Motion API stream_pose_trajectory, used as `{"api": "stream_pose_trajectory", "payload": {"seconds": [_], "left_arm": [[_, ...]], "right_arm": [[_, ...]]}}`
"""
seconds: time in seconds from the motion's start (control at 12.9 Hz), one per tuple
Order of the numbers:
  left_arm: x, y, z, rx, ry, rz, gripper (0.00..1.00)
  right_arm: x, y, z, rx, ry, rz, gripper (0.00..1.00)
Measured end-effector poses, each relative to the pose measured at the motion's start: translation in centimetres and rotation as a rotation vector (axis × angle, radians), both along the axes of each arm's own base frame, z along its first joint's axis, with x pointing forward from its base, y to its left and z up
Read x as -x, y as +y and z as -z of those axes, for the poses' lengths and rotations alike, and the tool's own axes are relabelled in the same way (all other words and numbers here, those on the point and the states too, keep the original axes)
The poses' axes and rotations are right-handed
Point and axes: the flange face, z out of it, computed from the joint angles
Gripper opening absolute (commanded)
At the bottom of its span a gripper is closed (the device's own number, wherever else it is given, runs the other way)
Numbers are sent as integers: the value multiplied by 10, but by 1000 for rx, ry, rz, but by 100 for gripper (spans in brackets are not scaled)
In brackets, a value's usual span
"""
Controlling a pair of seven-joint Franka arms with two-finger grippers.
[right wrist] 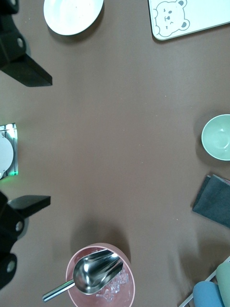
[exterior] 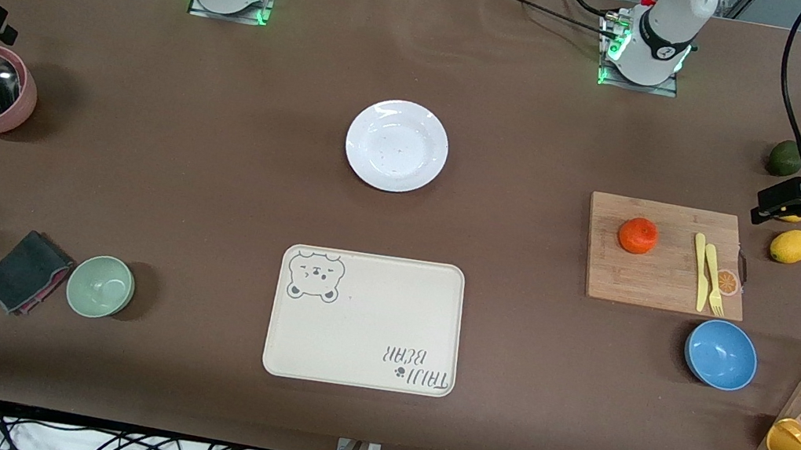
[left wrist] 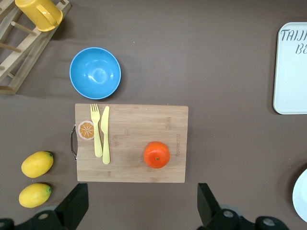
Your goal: Place orange and plate with both arms
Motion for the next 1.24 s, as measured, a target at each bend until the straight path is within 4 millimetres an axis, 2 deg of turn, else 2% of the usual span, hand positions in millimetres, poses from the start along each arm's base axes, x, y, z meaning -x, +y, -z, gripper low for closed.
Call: {"api": "stream_pose_trajectory", "payload": {"seconds": [0.62,0.77,0.93,1.0,1.24], "left_arm": [[-1,-3,2,0,5,5,100],[-6,-2,15,0,22,2,100],[-22,-2,47,-1,38,0,100],[-32,-2,77,3,73,-2,100],[-58,-5,188,1,216,1,100]], "right_arm": [[0,0,4,0,7,0,100],[0,0,4,0,7,0,100],[0,0,4,0,7,1,100],[0,-1,4,0,7,1,100],[1,-1,4,1,8,2,100]]}}
